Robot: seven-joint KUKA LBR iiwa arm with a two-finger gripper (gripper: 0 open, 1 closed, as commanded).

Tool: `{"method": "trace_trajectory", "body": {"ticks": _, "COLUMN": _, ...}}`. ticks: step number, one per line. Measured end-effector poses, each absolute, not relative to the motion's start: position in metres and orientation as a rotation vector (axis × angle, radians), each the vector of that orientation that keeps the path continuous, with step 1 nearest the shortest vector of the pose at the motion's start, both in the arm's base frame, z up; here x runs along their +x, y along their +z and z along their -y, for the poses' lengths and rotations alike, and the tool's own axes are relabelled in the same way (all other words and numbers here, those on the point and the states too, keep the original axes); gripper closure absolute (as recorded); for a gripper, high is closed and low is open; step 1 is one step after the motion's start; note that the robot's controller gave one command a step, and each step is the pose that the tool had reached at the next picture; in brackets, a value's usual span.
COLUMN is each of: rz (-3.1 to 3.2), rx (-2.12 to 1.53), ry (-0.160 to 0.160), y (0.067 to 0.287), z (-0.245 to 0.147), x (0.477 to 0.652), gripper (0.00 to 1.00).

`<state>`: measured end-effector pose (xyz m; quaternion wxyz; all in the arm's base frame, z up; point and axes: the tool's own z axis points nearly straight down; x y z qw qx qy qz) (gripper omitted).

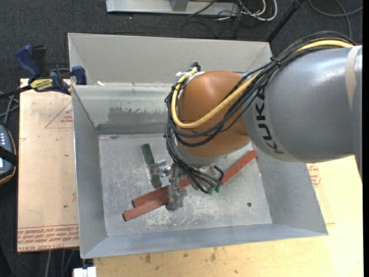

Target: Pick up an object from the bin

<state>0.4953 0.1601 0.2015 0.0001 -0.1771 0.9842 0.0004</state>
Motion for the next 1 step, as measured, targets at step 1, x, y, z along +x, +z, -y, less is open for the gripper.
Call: {"method": "trace_trajectory", "body": {"ticks": 1, "rz": -3.092, "rx": -0.556, "ry": 0.001, "y": 0.2015, "z": -0.1601, "x": 0.4953, "gripper": 1.0}}
